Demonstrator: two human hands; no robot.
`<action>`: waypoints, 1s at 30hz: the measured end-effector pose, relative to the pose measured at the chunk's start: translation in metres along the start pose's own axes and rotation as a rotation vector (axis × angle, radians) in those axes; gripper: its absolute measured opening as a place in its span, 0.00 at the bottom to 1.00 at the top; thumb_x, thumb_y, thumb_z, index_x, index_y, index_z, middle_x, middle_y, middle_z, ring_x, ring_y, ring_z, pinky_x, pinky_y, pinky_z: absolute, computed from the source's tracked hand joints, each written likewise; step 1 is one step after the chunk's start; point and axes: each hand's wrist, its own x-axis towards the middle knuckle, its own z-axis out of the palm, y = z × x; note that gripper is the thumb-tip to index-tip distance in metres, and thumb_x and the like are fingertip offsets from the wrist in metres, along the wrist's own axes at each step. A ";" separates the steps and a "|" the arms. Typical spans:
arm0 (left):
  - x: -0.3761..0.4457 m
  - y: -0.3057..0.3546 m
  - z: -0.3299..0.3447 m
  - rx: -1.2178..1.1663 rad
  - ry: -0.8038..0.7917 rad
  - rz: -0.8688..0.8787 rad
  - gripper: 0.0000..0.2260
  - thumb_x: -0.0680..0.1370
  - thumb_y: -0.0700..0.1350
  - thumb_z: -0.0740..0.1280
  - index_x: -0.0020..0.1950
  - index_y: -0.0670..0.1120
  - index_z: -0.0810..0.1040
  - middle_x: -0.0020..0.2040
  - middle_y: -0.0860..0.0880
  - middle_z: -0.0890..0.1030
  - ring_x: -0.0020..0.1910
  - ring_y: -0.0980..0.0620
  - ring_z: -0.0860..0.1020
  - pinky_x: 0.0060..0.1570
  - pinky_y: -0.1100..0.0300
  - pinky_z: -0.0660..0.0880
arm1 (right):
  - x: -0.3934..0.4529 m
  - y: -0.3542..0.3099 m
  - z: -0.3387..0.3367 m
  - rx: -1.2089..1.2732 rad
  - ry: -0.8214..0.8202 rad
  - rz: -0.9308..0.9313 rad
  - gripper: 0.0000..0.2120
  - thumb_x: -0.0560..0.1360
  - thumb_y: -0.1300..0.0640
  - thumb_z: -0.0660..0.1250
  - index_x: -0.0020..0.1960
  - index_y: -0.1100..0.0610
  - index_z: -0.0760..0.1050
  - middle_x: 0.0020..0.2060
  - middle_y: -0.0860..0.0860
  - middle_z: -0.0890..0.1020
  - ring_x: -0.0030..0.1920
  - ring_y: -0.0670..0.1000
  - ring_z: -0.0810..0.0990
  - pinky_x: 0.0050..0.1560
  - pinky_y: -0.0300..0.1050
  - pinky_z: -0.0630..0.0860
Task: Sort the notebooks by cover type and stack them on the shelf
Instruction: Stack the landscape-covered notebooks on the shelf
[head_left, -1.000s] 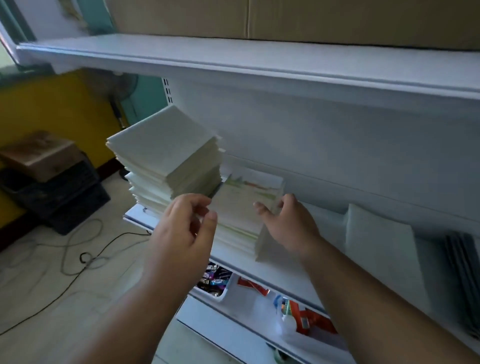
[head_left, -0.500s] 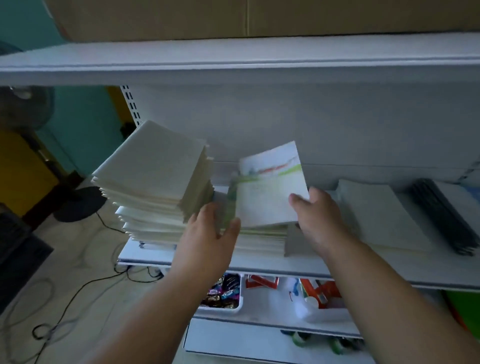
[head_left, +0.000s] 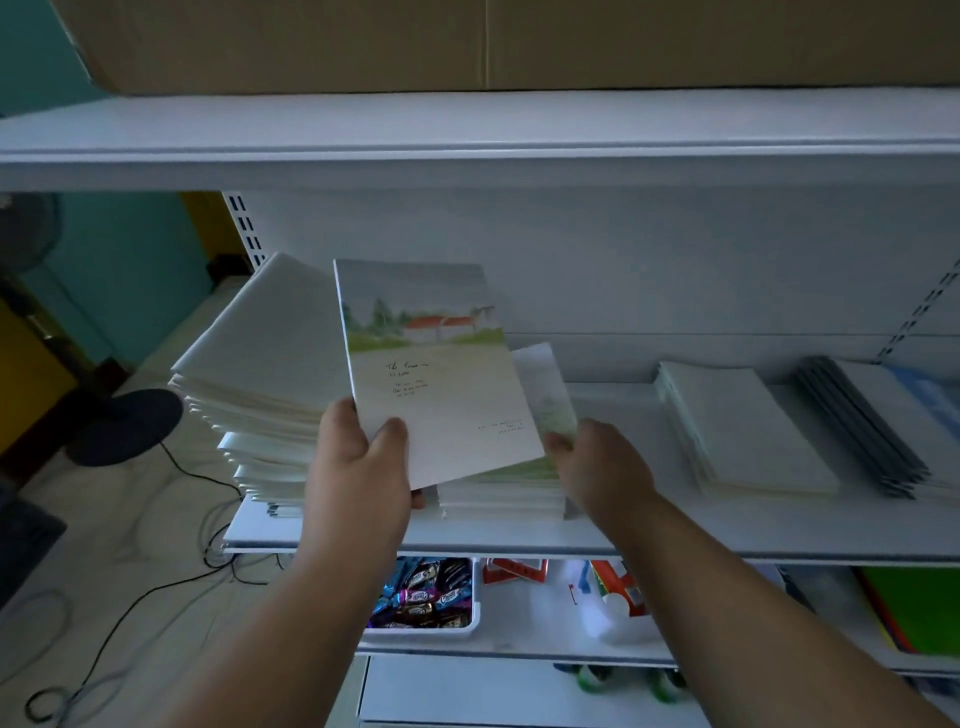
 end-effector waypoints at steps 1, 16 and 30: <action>0.000 0.001 -0.001 -0.019 -0.005 -0.006 0.10 0.80 0.39 0.60 0.50 0.54 0.75 0.41 0.55 0.83 0.35 0.53 0.79 0.27 0.58 0.74 | -0.002 0.002 -0.004 0.004 0.056 0.010 0.19 0.82 0.45 0.56 0.52 0.60 0.74 0.43 0.54 0.79 0.41 0.55 0.79 0.40 0.48 0.76; 0.006 -0.001 -0.001 -0.054 -0.106 -0.058 0.09 0.82 0.43 0.64 0.61 0.52 0.75 0.48 0.54 0.84 0.50 0.44 0.83 0.51 0.42 0.81 | -0.035 -0.021 -0.040 1.086 -0.171 0.112 0.24 0.83 0.41 0.53 0.45 0.57 0.78 0.35 0.53 0.81 0.34 0.51 0.78 0.35 0.43 0.69; 0.010 -0.004 -0.015 -0.257 -0.122 -0.101 0.12 0.83 0.39 0.61 0.62 0.53 0.73 0.48 0.55 0.85 0.50 0.51 0.84 0.58 0.44 0.79 | -0.006 -0.011 -0.015 0.214 0.139 -0.042 0.08 0.81 0.52 0.58 0.51 0.57 0.69 0.39 0.51 0.76 0.39 0.54 0.75 0.35 0.46 0.67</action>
